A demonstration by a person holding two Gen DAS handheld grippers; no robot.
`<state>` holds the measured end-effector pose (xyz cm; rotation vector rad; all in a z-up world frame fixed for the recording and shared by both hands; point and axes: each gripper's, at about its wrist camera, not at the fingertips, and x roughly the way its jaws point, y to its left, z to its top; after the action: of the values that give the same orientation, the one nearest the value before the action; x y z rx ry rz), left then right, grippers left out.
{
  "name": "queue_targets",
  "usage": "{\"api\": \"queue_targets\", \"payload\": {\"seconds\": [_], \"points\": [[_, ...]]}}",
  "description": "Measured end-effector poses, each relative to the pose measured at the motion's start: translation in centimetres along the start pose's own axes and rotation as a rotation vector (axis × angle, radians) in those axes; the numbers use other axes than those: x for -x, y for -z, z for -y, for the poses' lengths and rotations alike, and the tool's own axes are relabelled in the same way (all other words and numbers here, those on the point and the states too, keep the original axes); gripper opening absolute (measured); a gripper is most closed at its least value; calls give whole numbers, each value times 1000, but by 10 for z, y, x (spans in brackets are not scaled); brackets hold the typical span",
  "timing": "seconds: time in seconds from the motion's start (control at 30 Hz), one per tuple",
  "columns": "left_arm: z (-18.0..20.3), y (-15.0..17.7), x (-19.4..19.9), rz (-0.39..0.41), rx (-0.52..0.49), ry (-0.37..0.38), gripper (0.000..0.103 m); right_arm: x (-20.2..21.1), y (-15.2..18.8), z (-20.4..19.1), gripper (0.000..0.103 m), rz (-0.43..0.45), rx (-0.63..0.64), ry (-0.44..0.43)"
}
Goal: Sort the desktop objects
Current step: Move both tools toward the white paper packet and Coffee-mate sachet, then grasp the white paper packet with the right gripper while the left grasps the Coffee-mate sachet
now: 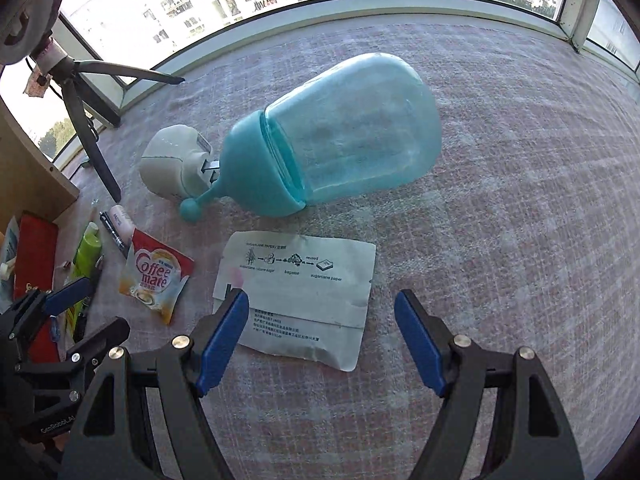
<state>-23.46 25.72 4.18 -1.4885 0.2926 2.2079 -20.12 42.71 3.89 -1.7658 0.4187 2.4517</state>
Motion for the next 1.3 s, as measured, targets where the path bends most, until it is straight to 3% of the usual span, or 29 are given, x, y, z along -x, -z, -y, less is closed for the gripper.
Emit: {"api": "queue_targets", "payload": {"seconds": [0.4,0.77,1.03,1.3], "points": [[-3,-4,-12,-11,23,23,70,-11,-11,-12,75,-61,20,33],[0,-6,-19,-15,13,30,69,-18,-19,-10,81,-162,-31,-30],[-1,-10,-24,-16,18,39,67,-19,-16,-16,85,-177,-20,-1],[0,-13,-33,-35,26,47,58,-32,-17,-43,91,-193,70,99]]}}
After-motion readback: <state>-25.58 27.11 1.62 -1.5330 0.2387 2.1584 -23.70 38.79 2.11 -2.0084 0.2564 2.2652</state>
